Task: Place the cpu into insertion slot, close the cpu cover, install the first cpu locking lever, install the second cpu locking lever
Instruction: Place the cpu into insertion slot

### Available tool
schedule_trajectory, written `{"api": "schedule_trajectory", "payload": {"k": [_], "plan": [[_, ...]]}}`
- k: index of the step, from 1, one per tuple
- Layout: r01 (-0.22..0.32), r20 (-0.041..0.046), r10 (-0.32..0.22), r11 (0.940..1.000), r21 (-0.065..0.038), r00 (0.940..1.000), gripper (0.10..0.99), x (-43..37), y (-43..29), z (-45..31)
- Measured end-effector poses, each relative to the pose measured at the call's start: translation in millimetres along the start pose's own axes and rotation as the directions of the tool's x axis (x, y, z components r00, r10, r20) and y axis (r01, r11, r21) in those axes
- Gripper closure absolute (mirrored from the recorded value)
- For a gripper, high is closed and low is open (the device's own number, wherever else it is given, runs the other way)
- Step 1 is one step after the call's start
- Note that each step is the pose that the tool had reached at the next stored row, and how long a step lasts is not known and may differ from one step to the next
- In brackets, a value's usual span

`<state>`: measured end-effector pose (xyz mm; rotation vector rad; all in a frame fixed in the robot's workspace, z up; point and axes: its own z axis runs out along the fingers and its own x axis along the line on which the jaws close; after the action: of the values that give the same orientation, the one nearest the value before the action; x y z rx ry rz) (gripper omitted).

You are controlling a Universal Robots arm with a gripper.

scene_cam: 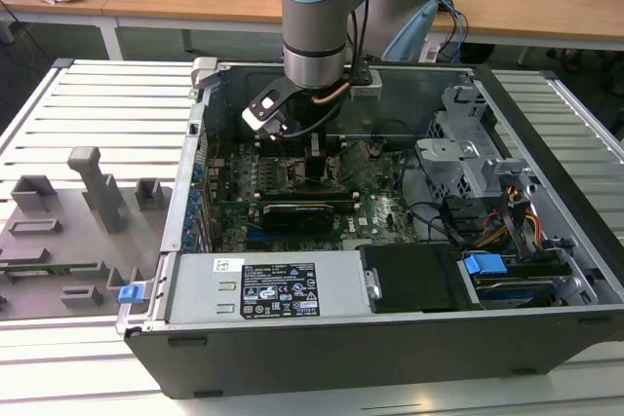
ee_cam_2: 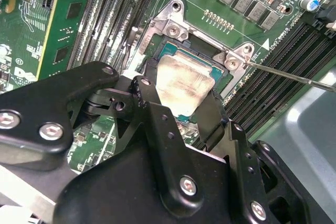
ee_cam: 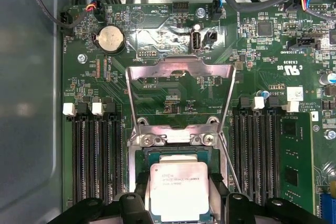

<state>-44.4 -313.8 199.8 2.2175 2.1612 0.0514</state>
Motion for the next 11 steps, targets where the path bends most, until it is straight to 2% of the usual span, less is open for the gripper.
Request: {"api": "schedule_trajectory", "payload": {"k": [4, 5, 6, 8, 11], "plan": [[0.0, -0.0001, 0.0, 1.0, 0.0, 1.0, 0.549, 0.0, 0.0, 0.1], [0.0, -0.0001, 0.0, 1.0, 0.0, 1.0, 0.537, 0.0, 0.0, 0.1], [0.0, 0.0, 0.0, 1.0, 0.0, 1.0, 0.475, 0.0, 0.0, 0.1], [0.0, -0.0001, 0.0, 1.0, 0.0, 1.0, 0.475, 0.0, 0.0, -0.5], [0.0, 0.0, 0.0, 1.0, 0.001, 1.0, 0.475, 0.1, 0.4, -7.2]]}}
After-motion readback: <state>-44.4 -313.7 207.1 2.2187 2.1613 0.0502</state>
